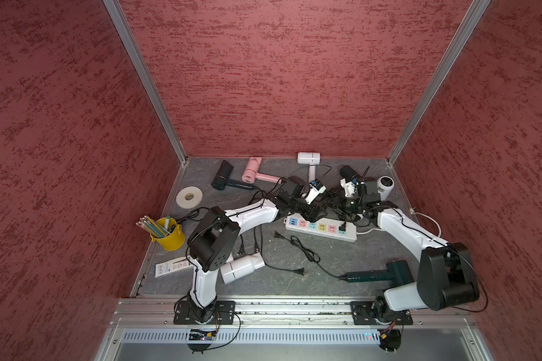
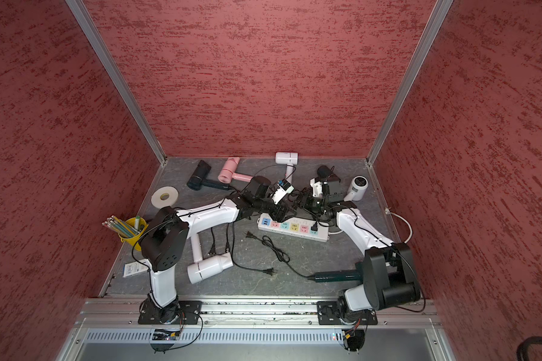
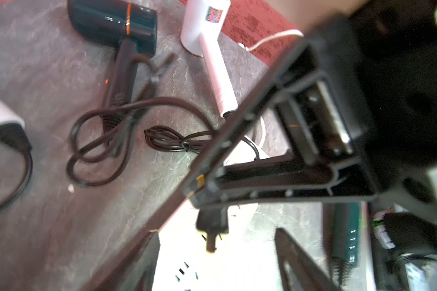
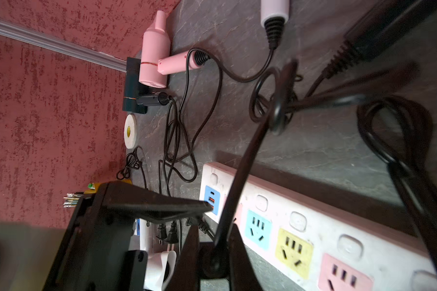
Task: Charge the blow dryers
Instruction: Pick up the plug from the center of the board, then insert the plug into the socket.
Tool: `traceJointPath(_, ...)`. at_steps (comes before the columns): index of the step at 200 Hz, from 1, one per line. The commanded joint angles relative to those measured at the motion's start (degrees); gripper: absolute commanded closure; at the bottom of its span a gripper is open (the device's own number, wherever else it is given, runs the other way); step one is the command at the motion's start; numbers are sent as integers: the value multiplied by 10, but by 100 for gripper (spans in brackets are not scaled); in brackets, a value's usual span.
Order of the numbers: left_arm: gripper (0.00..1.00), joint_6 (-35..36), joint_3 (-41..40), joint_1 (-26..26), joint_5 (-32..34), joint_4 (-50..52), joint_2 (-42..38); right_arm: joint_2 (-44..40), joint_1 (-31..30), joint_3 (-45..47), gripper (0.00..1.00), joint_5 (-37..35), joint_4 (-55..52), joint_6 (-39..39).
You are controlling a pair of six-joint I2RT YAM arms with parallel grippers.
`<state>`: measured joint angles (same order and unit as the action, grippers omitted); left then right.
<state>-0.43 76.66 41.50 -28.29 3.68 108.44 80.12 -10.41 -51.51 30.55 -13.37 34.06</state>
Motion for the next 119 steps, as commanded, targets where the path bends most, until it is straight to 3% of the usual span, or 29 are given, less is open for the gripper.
traceJointPath(1, 4, -71, -45, -27, -11, -45, -71, -47, -15, 27, 100, -97, 46, -9)
traceJointPath(5, 0, -87, -56, -31, -9, -52, -81, -51, -20, 31, 100, -113, 47, -12)
traceJointPath(59, 0, -231, -168, -111, 35, -35, -173, -65, -106, 74, 100, -330, 68, -33)
traceJointPath(89, 0, -236, -244, -144, 62, -50, -217, -50, -157, 73, 100, -462, 61, -27)
traceJointPath(119, 0, -246, -310, -149, 74, -136, -241, -33, -195, 88, 100, -534, 73, -7)
